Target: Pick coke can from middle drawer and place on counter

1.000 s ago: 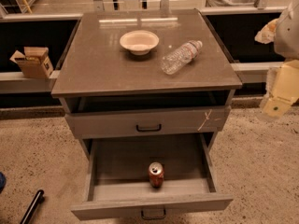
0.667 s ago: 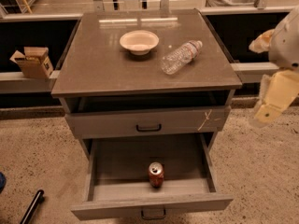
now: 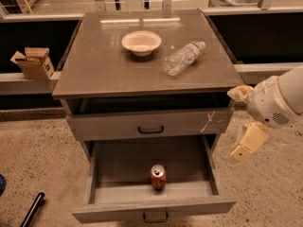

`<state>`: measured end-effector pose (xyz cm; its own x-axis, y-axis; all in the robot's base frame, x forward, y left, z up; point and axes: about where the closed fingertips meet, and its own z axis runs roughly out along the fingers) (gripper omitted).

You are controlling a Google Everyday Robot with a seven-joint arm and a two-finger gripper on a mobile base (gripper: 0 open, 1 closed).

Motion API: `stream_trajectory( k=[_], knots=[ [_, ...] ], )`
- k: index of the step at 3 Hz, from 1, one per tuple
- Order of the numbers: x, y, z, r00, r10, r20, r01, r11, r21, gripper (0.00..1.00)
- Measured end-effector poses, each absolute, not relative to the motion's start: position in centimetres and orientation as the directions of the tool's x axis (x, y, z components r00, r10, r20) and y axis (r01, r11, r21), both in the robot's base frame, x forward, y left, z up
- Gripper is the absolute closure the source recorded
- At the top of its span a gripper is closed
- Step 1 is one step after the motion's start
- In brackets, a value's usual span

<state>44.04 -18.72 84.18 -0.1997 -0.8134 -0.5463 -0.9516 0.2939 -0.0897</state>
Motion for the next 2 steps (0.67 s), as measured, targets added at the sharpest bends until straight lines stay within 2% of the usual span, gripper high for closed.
stream_trajectory(
  k=[1, 2],
  knots=[
    [44.2, -18.7, 84.1, -0.195, -0.814, -0.546, -0.951, 0.293, -0.097, 0.0],
    [45.1, -16.6, 81.0, -0.161, -0.806, -0.57, -0.97, 0.235, -0.058, 0.0]
  ],
)
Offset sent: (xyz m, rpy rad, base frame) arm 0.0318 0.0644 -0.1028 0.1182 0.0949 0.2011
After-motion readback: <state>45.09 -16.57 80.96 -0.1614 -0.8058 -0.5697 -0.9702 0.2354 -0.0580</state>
